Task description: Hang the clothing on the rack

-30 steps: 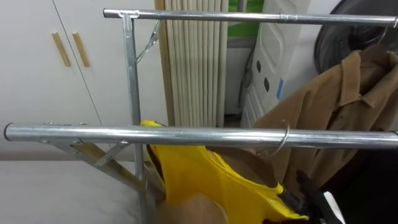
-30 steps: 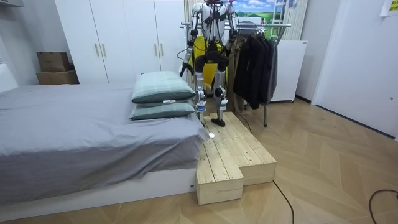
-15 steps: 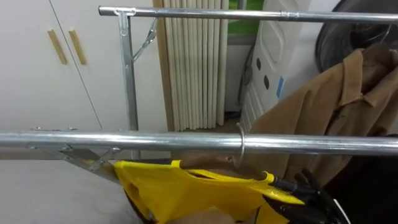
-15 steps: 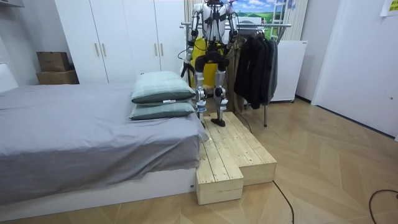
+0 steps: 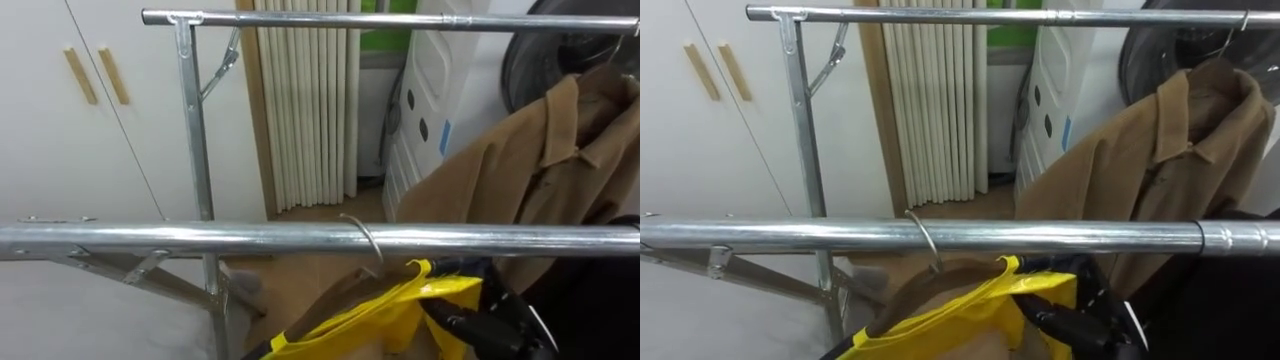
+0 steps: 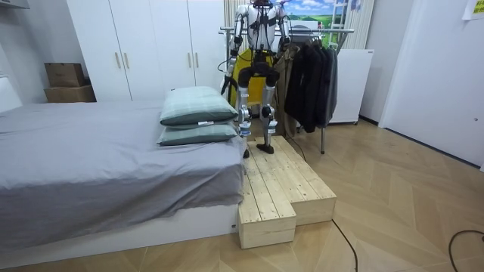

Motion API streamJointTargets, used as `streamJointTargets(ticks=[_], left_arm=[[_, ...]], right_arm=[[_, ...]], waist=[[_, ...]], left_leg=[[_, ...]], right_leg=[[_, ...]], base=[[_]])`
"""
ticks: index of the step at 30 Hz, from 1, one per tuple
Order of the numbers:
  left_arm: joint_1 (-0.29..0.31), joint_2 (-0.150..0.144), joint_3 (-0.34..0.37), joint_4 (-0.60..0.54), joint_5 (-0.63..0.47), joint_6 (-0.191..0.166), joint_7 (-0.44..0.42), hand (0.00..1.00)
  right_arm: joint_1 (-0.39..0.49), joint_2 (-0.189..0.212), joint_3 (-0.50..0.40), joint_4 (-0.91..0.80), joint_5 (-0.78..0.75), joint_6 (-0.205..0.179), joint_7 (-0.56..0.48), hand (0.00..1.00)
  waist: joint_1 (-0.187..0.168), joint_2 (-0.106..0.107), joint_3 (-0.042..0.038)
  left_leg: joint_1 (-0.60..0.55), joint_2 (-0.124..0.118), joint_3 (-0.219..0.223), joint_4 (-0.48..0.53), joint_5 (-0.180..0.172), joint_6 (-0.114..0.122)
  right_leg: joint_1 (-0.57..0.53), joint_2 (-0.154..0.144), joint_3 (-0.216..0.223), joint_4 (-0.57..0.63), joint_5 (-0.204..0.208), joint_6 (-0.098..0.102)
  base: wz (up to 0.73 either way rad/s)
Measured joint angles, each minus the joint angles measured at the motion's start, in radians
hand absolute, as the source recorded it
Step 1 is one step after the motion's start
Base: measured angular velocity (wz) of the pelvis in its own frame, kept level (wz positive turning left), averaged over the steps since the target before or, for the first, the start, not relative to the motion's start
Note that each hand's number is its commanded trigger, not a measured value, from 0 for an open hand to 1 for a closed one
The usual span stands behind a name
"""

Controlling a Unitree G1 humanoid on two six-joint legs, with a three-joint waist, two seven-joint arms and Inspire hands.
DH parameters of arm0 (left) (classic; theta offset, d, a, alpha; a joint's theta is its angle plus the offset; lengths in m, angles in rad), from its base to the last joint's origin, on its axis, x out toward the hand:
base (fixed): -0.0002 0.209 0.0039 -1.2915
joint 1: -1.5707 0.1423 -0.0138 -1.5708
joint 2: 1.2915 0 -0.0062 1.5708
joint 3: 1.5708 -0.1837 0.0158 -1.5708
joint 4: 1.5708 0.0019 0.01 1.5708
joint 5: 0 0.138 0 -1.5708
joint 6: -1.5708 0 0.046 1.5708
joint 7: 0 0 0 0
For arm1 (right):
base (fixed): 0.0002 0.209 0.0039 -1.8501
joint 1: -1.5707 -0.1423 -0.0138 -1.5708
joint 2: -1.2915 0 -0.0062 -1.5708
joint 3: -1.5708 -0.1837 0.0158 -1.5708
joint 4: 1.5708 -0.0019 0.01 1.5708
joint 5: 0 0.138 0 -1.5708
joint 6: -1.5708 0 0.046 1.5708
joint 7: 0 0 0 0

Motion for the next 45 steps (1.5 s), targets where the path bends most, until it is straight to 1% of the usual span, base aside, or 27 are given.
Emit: streamJointTargets(ticks=[3, 5, 7, 8, 11, 13, 15, 17, 18, 20, 22, 28, 35, 37, 38, 42, 43, 44, 45], left_arm=[[0.001, 0.0, 0.0, 0.007, 0.0, -0.001, 0.007, 0.0], [-0.001, 0.001, 0.0, 0.006, -0.001, -0.003, 0.017, 0.0], [0.0, 0.0, 0.0, 0.006, -0.001, -0.01, 0.019, 0.0], [0.0, 0.0, 0.0, 0.006, -0.001, -0.02, 0.021, 0.0], [0.003, 0.0, 0.0, 0.006, -0.002, -0.025, 0.026, 0.0], [0.002, 0.0, 0.0, 0.006, -0.002, -0.025, 0.025, 0.0], [0.007, 0.0, 0.0, 0.007, -0.003, -0.025, 0.024, 0.0], [0.023, 0.001, 0.0, 0.006, -0.001, -0.024, 0.018, 0.0], [0.024, 0.001, 0.0, 0.006, -0.002, -0.024, 0.018, 0.0], [0.026, 0.002, 0.0, 0.006, -0.001, -0.023, 0.018, 0.0], [0.028, 0.002, 0.005, 0.003, 0.001, -0.021, 0.017, 0.0], [0.023, 0.003, 0.011, -0.003, 0.001, -0.021, 0.017, 0.0], [0.025, 0.003, 0.02, 0.004, -0.017, -0.024, 0.021, 0.0], [0.025, 0.002, 0.037, 0.006, -0.017, -0.026, 0.021, 0.0], [0.027, 0.002, 0.046, 0.006, -0.015, -0.027, 0.021, 0.0], [0.028, 0.005, 0.053, 0.006, -0.013, -0.029, 0.021, 0.0], [0.03, 0.005, 0.053, 0.006, -0.017, -0.028, 0.021, 0.0], [0.036, 0.005, 0.053, 0.006, -0.017, -0.026, 0.021, 0.0], [0.036, 0.005, 0.053, 0.006, -0.017, -0.024, 0.021, 0.0]], right_arm=[[0.0, 0.0, -0.001, 0.022, -0.011, -0.002, 0.0, 0.0], [0.005, 0.002, 0.004, 0.081, -0.076, -0.03, 0.0, 0.0], [0.018, 0.003, 0.004, 0.122, -0.142, -0.031, 0.0, 0.0], [0.027, 0.004, 0.004, 0.131, -0.177, -0.031, 0.0, 0.0], [0.045, 0.004, 0.003, 0.137, -0.224, -0.031, 0.002, 0.0], [0.045, 0.004, -0.003, 0.159, -0.232, -0.031, 0.011, 0.0], [0.038, 0.005, -0.003, 0.206, -0.233, -0.041, 0.022, 0.0], [0.033, 0.006, -0.003, 0.308, -0.232, -0.043, 0.024, 0.0], [0.033, 0.006, -0.003, 0.328, -0.232, -0.042, 0.023, 0.0], [0.035, 0.006, -0.003, 0.426, -0.232, -0.04, 0.022, 0.0], [0.04, 0.006, -0.004, 0.469, -0.235, -0.038, 0.021, 0.0], [0.033, 0.007, -0.007, 0.574, -0.237, -0.041, 0.046, 0.0], [0.035, 0.011, -0.018, 0.659, -0.233, -0.043, 0.057, 0.0], [0.037, 0.02, -0.049, 0.688, -0.235, -0.044, 0.063, 0.0], [0.037, 0.02, -0.057, 0.709, -0.237, -0.044, 0.066, 0.0], [0.046, 0.019, -0.076, 0.793, -0.241, -0.051, 0.078, 0.0], [0.055, 0.019, -0.076, 0.818, -0.24, -0.05, 0.08, 0.0], [0.062, 0.02, -0.076, 0.844, -0.241, -0.049, 0.08, 0.0], [0.063, 0.02, -0.076, 0.859, -0.241, -0.048, 0.081, 0.0]], waist=[[0.0, -0.001, 0.0002], [-0.003, -0.005, -0.0006], [-0.002, -0.009, 0.0007], [-0.002, -0.01, 0.0016], [-0.002, -0.008, 0.0019], [-0.008, -0.007, -0.0008], [-0.024, -0.006, -0.0015], [-0.028, -0.004, -0.0068], [-0.029, -0.003, -0.0069], [-0.033, -0.004, -0.0051], [-0.033, -0.005, -0.004], [-0.028, -0.011, 0.0031], [-0.029, -0.011, 0.0024], [-0.03, -0.013, 0.0027], [-0.031, -0.014, 0.002], [-0.029, -0.014, -0.0003], [-0.029, -0.013, -0.002], [-0.03, -0.014, -0.0065], [-0.031, -0.015, -0.0071]], left_leg=[[0.001, 0.001, 0.0, 0.0, 0.0, 0.0], [0.002, 0.002, 0.001, 0.0, 0.0, 0.0], [0.002, 0.003, 0.003, 0.0, 0.0, 0.0], [0.002, 0.004, 0.004, 0.0, 0.0, 0.0], [0.002, 0.007, 0.013, 0.0, 0.0, -0.001], [0.002, 0.011, 0.014, 0.0, -0.002, -0.004], [0.013, 0.014, 0.014, 0.0, -0.004, -0.006], [0.029, 0.014, 0.011, -0.001, -0.004, -0.006], [0.029, 0.014, 0.012, -0.001, -0.004, -0.006], [0.03, 0.016, 0.012, -0.001, -0.004, -0.006], [0.031, 0.016, 0.011, -0.002, -0.004, -0.006], [0.028, 0.015, 0.014, -0.002, -0.004, -0.007], [0.028, 0.015, 0.013, -0.002, -0.003, -0.007], [0.028, 0.015, 0.015, -0.002, -0.003, -0.007], [0.026, 0.015, 0.012, -0.001, -0.003, -0.007], [0.025, 0.014, 0.005, 0.0, -0.003, -0.007], [0.024, 0.014, -0.002, 0.0, -0.003, -0.007], [0.024, 0.014, -0.004, -0.002, -0.004, -0.007], [0.025, 0.014, -0.007, -0.002, -0.004, -0.007]], right_leg=[[0.001, 0.001, 0.002, 0.001, 0.0, 0.0], [0.004, 0.001, -0.001, -0.001, 0.0, 0.0], [0.004, 0.001, -0.003, -0.001, 0.0, 0.0], [0.004, 0.001, -0.004, -0.001, 0.0, 0.0], [0.003, 0.004, -0.005, -0.004, 0.0, 0.0], [0.005, 0.007, -0.004, -0.004, 0.0, -0.001], [0.02, 0.007, -0.007, -0.003, 0.001, -0.002], [0.038, 0.008, 0.003, -0.002, 0.001, -0.002], [0.038, 0.008, 0.003, -0.002, 0.001, -0.002], [0.041, 0.009, -0.003, 0.001, 0.001, -0.002], [0.04, 0.009, -0.001, 0.001, 0.001, -0.002], [0.034, 0.008, -0.01, -0.007, 0.0, -0.003], [0.034, 0.008, -0.008, -0.014, -0.002, -0.006], [0.034, 0.008, -0.01, -0.014, -0.003, -0.008], [0.034, 0.007, -0.011, -0.013, -0.007, -0.013], [0.034, 0.008, -0.008, -0.014, -0.007, -0.015], [0.037, 0.008, -0.009, -0.015, -0.007, -0.015], [0.039, 0.007, -0.007, -0.009, -0.007, -0.016], [0.04, 0.008, -0.005, -0.004, -0.007, -0.016]], base=[[0.0], [0.02], [0.02], [0.0], [0.0], [0.0], [0.06], [0.0], [-0.04], [0.05], [0.0], [0.01], [0.0], [0.0], [0.03], [0.0], [0.03], [0.04], [0.08]])
